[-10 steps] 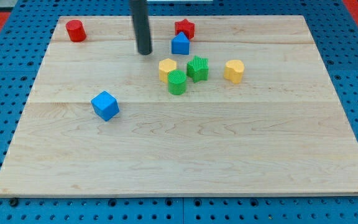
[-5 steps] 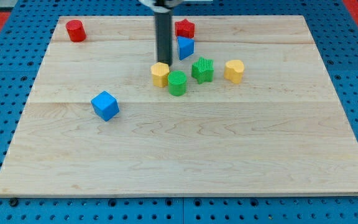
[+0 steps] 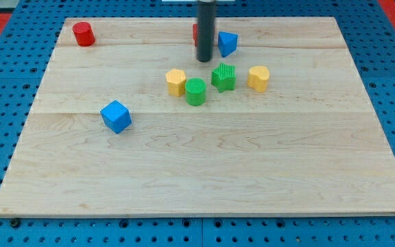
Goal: Move the blue triangle parallel to the right of the red star
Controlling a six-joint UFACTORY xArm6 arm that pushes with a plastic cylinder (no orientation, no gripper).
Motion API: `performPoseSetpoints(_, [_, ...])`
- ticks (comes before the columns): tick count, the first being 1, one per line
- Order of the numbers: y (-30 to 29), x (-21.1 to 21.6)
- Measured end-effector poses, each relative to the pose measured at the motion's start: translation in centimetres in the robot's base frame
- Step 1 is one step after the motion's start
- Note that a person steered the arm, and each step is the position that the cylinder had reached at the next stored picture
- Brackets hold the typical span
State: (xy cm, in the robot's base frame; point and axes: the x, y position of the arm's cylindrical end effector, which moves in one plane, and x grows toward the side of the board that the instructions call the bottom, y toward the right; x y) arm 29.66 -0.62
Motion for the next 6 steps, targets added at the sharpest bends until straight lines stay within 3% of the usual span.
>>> performPoseSetpoints(2, [11.0, -2.5])
performPoseSetpoints(3, [13.0, -4.1])
performPoseSetpoints(4, [9.3, -3.4])
performPoseSetpoints(6, [9.0, -7.8])
